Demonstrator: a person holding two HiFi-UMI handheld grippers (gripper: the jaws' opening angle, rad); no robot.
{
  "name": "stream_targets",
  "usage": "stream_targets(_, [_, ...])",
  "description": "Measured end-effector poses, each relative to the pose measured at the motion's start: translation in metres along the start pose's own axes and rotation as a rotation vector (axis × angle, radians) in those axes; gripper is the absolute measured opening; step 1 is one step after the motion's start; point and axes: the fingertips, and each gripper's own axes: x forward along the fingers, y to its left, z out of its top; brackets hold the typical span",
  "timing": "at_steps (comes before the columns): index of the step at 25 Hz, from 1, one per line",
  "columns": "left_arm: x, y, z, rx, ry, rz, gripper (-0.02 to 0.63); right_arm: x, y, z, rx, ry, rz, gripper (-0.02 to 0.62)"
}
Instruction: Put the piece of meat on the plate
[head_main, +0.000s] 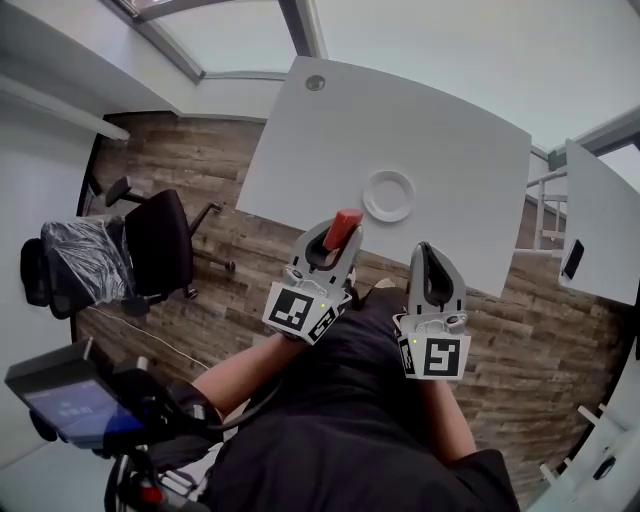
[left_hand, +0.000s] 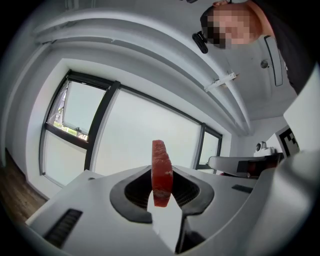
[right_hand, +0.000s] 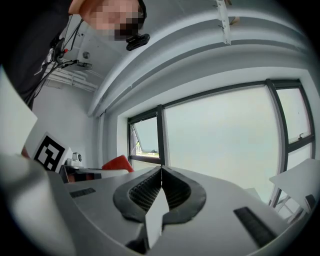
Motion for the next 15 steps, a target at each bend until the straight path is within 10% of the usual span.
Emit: stream_targets(15, [0.021,0.023,-0.041,-0.091,0.135,0.053,0.095,0.023,0.000,0.032,-0.047,-0.055,0.047,0.006])
